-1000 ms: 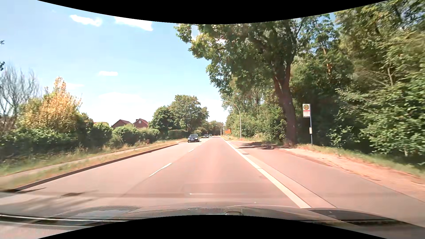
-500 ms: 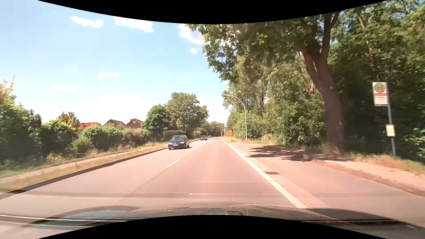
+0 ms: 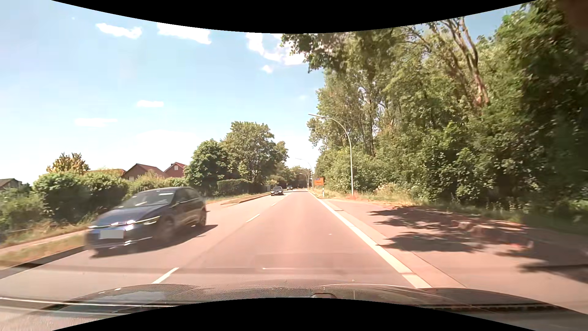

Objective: Follow the waypoints while adhering to traffic rules and regulations

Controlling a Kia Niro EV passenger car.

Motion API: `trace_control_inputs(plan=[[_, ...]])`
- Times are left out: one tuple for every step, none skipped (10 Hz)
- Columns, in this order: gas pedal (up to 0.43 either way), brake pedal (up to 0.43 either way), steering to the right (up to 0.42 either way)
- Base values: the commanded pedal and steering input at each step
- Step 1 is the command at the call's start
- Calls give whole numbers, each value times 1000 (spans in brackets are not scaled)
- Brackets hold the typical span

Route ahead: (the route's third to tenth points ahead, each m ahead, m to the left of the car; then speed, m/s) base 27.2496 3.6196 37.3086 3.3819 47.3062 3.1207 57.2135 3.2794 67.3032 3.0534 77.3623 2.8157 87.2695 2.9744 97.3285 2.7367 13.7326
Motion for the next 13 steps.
trace_control_inputs(plan=[[177, 0, -4], [177, 0, -4], [177, 0, -4], [177, 0, -3], [177, 0, -3], [177, 0, -3], [177, 0, -3], [177, 0, -3], [177, 0, -3], [177, 0, -3], [177, 0, -3], [177, 0, -2], [177, 0, -3]])
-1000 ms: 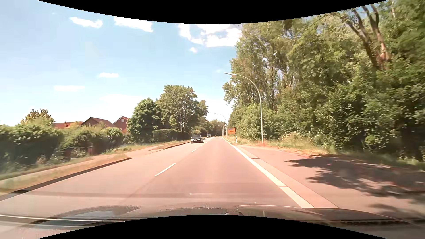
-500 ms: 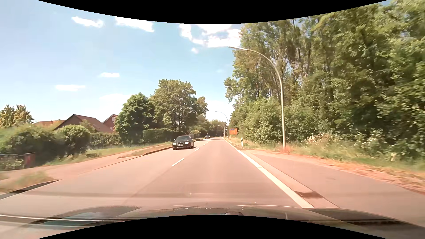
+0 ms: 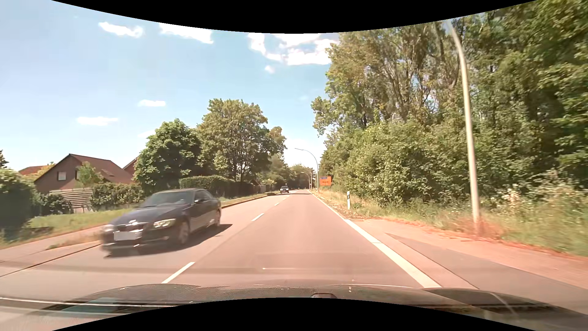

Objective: Follow the waypoints while adhering to traffic rules and regulations

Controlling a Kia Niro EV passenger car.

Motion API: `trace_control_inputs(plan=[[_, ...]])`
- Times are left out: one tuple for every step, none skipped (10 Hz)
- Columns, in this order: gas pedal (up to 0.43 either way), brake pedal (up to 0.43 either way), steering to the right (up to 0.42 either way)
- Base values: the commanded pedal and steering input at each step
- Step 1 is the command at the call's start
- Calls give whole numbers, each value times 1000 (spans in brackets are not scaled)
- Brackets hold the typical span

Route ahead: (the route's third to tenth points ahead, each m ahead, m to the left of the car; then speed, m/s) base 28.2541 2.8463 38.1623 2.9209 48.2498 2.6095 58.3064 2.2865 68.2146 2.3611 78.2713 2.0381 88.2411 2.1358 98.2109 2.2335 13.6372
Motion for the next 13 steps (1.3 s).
trace_control_inputs(plan=[[177, 0, -2], [177, 0, -2], [177, 0, -3], [177, 0, -2], [177, 0, -2], [177, 0, -2], [177, 0, -2], [177, 0, -2], [177, 0, -2], [177, 0, -2], [177, 0, -2], [177, 0, -2], [177, 0, -2]])
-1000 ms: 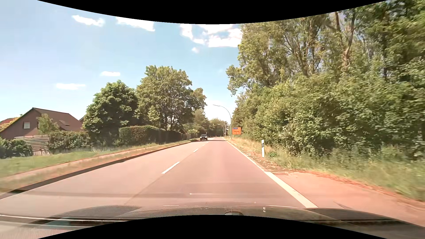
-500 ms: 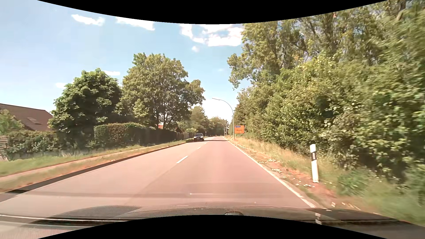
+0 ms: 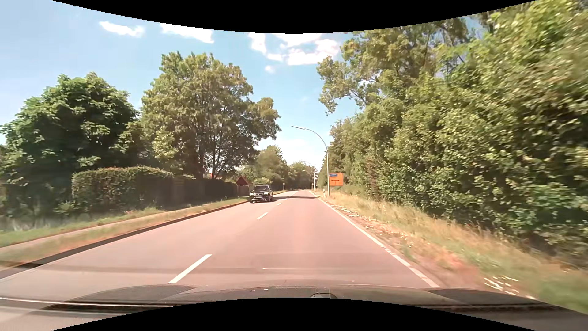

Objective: Follow the waypoints while adhering to traffic rules and regulations

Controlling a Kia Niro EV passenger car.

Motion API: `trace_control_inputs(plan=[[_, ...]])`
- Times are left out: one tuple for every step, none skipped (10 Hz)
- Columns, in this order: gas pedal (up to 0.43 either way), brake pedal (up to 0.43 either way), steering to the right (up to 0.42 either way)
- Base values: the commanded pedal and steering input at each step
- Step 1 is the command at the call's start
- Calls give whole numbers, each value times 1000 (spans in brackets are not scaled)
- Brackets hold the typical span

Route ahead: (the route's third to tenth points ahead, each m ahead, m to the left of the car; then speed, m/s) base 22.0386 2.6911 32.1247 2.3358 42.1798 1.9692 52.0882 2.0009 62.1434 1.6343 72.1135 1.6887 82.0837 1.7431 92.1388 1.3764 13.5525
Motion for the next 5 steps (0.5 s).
trace_control_inputs(plan=[[177, 0, -2], [177, 0, -2], [177, 0, -2], [177, 0, -2], [177, 0, -2]])
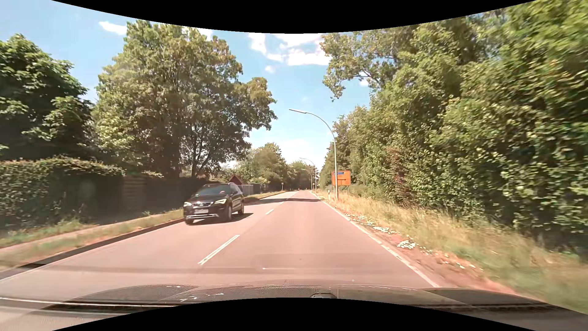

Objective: Follow the waypoints while adhering to traffic rules and regulations

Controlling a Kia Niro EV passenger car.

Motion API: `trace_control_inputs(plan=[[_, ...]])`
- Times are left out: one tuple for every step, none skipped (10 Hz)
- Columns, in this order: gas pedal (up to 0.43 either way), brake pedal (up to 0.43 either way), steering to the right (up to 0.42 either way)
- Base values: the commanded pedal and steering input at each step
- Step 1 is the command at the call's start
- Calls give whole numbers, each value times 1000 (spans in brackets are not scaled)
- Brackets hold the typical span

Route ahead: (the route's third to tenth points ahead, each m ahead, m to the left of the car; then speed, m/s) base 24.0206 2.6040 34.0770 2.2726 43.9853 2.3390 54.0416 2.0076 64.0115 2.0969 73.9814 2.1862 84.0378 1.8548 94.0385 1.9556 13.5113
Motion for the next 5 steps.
trace_control_inputs(plan=[[177, 0, -2], [177, 0, -1], [177, 0, -1], [177, 0, -1], [177, 0, -1]])
